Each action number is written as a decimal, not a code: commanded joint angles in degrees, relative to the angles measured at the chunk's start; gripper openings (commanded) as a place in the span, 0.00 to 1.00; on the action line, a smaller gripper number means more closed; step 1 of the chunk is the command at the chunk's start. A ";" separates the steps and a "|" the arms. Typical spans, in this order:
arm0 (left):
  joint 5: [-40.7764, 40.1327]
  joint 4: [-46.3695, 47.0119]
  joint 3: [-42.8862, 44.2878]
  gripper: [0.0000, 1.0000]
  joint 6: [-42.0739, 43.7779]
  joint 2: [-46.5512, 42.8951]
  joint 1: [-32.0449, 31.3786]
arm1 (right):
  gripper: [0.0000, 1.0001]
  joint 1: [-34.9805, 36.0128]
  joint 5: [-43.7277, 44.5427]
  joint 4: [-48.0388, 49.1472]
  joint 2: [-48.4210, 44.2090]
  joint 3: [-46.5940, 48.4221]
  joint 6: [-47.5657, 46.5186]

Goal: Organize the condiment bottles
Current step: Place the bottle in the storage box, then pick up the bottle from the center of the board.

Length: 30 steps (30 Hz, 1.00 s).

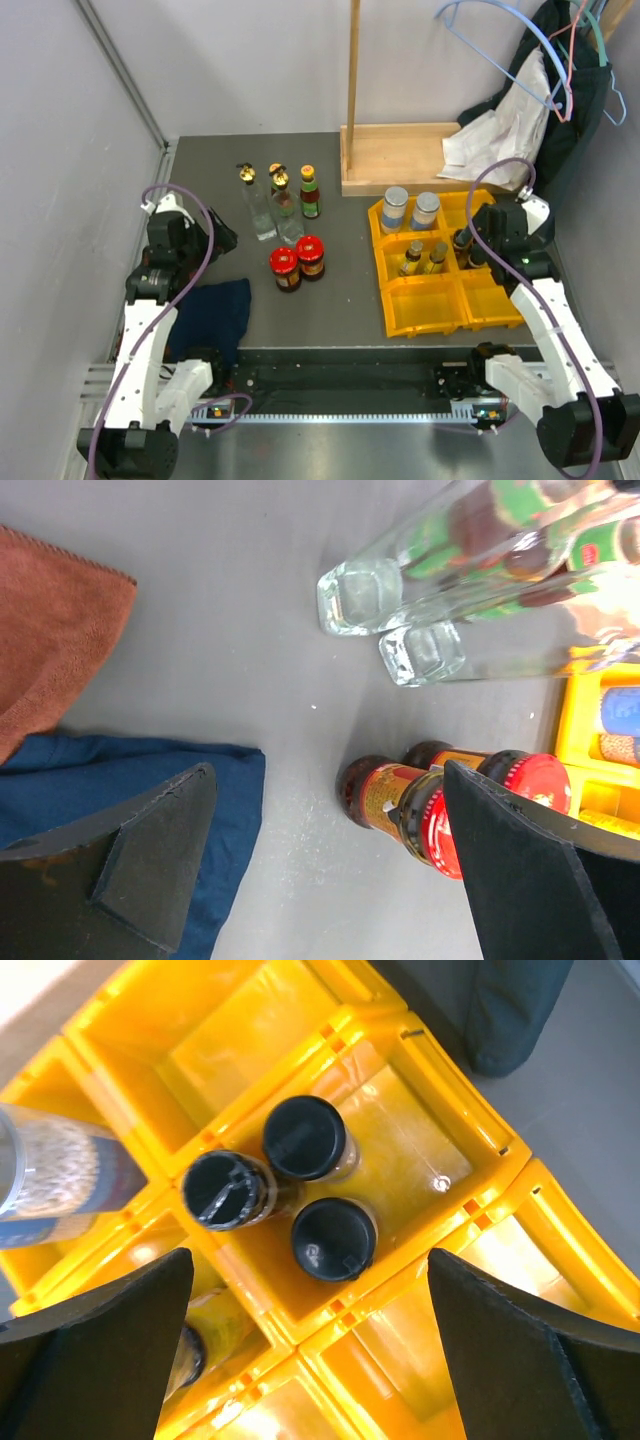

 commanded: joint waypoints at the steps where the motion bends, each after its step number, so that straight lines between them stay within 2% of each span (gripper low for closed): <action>1: 1.87 -0.26 2.54 0.99 1.82 -2.74 0.18 | 0.99 -0.57 -1.62 -2.38 -4.27 4.27 -1.72; 7: 9.61 0.53 3.33 0.99 5.06 -3.18 0.10 | 0.99 -0.57 -5.22 -4.84 -5.95 6.38 -2.33; 11: 20.57 2.99 1.93 0.99 6.74 -4.24 0.01 | 0.99 -0.66 -7.33 -5.37 -5.24 7.88 -3.12; 15: 24.22 3.35 1.48 0.99 9.20 -4.24 -3.41 | 0.99 -0.57 -9.26 -5.46 -4.45 9.54 -3.30; 17: 21.86 2.74 1.66 0.99 10.35 -3.45 -7.71 | 0.99 -0.57 -10.58 -5.19 -4.36 9.90 -3.30; 24: 0.18 3.34 0.78 0.99 8.68 1.37 -25.54 | 0.99 -0.66 -11.99 -5.63 -4.54 10.87 -3.30; 30: -9.96 5.02 -0.80 0.99 7.63 5.68 -32.32 | 0.99 -0.57 -11.82 -6.33 -5.42 11.04 -3.56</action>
